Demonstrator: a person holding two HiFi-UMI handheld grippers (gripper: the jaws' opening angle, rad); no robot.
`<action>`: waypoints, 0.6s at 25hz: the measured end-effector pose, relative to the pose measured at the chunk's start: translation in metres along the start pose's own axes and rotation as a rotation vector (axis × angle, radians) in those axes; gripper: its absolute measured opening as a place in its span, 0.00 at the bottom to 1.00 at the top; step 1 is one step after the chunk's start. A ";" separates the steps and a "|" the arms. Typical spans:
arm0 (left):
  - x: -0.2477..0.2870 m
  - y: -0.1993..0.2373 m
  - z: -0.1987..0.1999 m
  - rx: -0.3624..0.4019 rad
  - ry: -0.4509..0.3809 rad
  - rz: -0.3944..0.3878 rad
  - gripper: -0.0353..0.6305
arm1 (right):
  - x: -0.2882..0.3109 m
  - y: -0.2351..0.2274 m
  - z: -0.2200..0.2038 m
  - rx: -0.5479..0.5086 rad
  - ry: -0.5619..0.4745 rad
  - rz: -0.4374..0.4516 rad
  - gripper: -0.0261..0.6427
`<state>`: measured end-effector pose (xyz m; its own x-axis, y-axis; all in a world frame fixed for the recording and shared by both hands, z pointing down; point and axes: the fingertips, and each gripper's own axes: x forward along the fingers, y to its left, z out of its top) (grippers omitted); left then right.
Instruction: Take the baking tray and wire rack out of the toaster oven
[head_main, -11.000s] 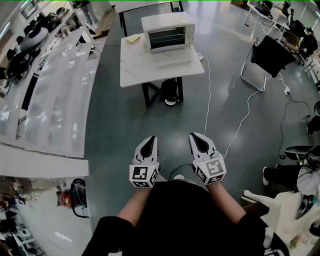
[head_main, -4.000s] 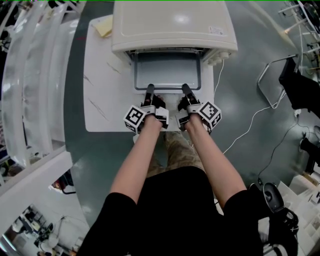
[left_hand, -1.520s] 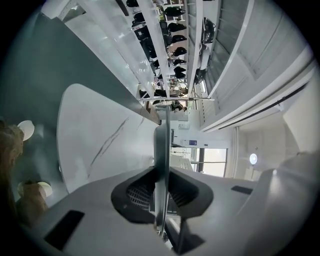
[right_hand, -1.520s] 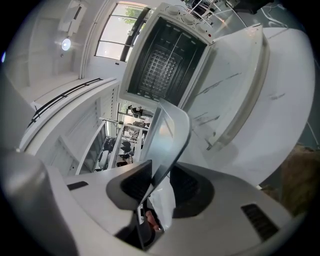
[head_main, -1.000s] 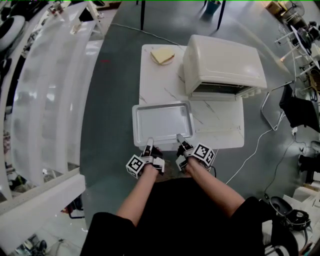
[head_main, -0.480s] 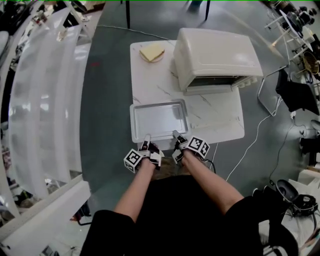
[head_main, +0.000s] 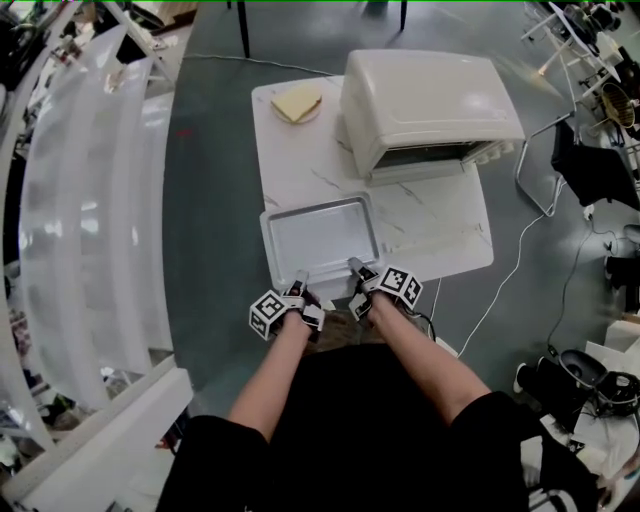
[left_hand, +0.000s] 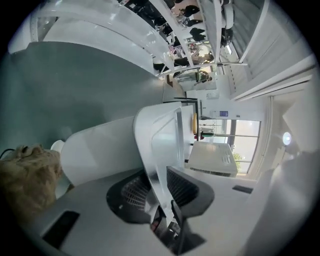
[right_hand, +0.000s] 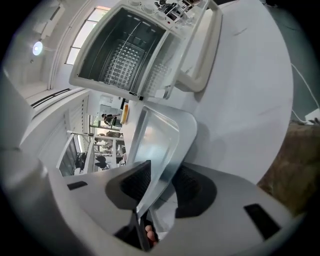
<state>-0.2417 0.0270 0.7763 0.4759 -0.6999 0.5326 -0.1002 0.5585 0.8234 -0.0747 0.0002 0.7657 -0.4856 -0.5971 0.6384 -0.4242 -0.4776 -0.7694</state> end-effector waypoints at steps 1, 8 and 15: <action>-0.001 0.002 -0.001 -0.007 0.010 0.025 0.20 | 0.000 -0.001 0.000 0.002 -0.005 -0.005 0.25; -0.002 0.006 -0.001 -0.119 -0.031 0.082 0.20 | -0.002 -0.005 0.003 -0.082 0.031 -0.058 0.31; -0.001 0.004 0.001 0.004 0.005 0.196 0.38 | -0.010 -0.016 -0.004 -0.042 0.097 -0.158 0.32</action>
<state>-0.2438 0.0292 0.7791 0.4512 -0.5756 0.6820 -0.1953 0.6820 0.7048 -0.0663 0.0163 0.7722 -0.4808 -0.4509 0.7520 -0.5316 -0.5321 -0.6590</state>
